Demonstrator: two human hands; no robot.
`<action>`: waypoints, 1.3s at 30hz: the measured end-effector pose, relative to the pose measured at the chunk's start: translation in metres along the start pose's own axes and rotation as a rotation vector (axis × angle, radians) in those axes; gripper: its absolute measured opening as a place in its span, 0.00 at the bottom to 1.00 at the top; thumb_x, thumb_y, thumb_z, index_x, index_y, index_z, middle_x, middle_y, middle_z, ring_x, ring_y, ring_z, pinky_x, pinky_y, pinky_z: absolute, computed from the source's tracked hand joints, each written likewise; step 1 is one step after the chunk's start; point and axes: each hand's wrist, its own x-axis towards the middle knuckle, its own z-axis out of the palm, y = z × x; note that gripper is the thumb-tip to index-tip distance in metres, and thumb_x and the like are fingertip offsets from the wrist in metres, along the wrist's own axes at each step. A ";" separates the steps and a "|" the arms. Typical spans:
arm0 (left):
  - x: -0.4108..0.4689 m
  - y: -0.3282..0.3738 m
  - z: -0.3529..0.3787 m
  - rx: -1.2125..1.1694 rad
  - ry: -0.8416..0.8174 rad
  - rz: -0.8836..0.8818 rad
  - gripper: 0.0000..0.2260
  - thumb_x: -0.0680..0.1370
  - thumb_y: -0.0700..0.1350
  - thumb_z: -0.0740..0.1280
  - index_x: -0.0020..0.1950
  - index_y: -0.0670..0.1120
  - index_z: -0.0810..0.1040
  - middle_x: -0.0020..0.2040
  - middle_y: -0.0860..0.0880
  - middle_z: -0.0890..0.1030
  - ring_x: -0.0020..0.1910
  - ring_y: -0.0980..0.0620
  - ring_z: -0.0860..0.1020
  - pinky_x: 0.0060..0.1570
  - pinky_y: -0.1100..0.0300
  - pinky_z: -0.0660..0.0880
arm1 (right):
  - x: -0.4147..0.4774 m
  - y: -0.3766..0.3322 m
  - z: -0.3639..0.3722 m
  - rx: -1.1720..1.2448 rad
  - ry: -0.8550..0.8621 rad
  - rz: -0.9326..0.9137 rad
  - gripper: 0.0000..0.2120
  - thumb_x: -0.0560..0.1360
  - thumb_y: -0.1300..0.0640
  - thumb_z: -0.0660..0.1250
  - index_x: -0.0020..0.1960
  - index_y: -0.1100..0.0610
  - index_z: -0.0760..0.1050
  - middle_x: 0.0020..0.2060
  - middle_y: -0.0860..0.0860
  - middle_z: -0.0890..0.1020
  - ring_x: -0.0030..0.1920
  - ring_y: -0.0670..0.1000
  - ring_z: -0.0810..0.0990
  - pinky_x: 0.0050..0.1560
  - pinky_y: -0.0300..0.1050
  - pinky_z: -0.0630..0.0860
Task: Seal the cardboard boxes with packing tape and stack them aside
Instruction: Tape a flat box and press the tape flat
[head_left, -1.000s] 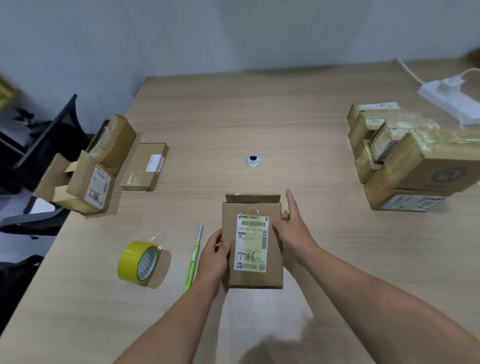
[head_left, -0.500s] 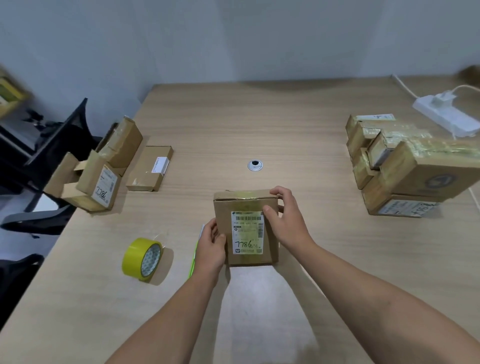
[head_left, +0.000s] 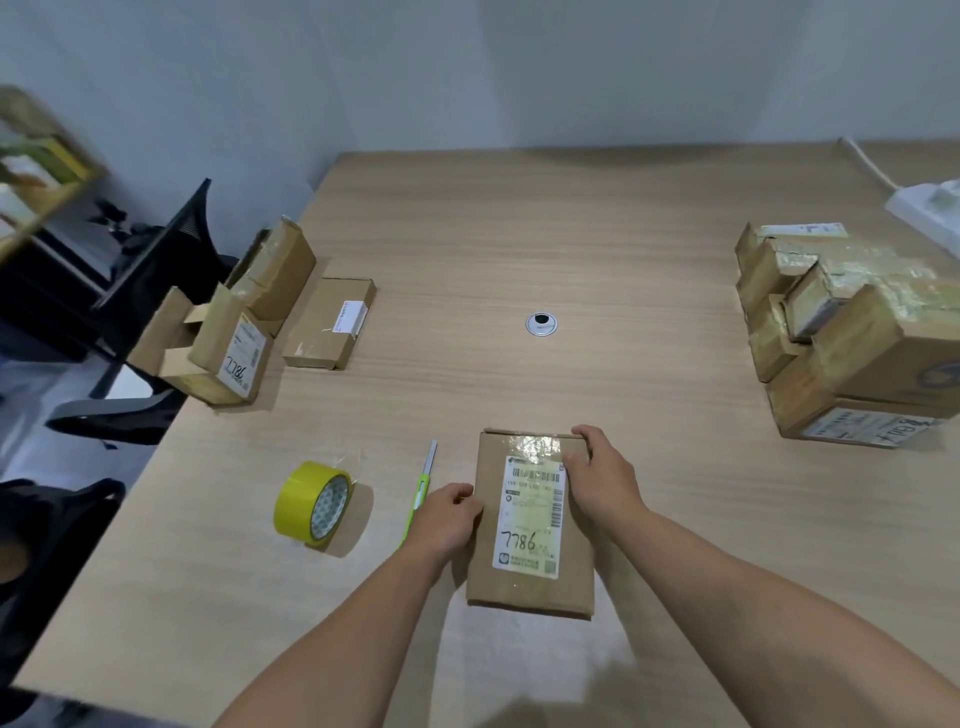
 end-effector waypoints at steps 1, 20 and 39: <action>0.003 -0.001 -0.003 0.021 -0.015 -0.009 0.13 0.76 0.48 0.63 0.58 0.50 0.82 0.54 0.51 0.84 0.55 0.49 0.80 0.61 0.50 0.77 | 0.001 0.003 0.003 -0.032 -0.001 0.005 0.20 0.83 0.55 0.59 0.74 0.51 0.67 0.63 0.56 0.78 0.57 0.55 0.75 0.52 0.44 0.68; 0.021 0.001 -0.003 0.208 0.090 0.024 0.14 0.81 0.46 0.62 0.65 0.47 0.77 0.62 0.48 0.79 0.59 0.49 0.76 0.60 0.57 0.72 | 0.005 -0.004 0.015 -0.170 -0.012 0.070 0.25 0.84 0.55 0.56 0.80 0.56 0.57 0.73 0.60 0.64 0.72 0.63 0.63 0.68 0.52 0.64; 0.026 -0.015 -0.179 0.017 0.598 0.036 0.14 0.81 0.42 0.60 0.64 0.44 0.79 0.62 0.46 0.80 0.63 0.44 0.75 0.59 0.56 0.69 | -0.030 -0.116 0.151 0.067 -0.437 0.098 0.10 0.79 0.51 0.60 0.43 0.56 0.74 0.41 0.52 0.76 0.41 0.53 0.71 0.40 0.43 0.66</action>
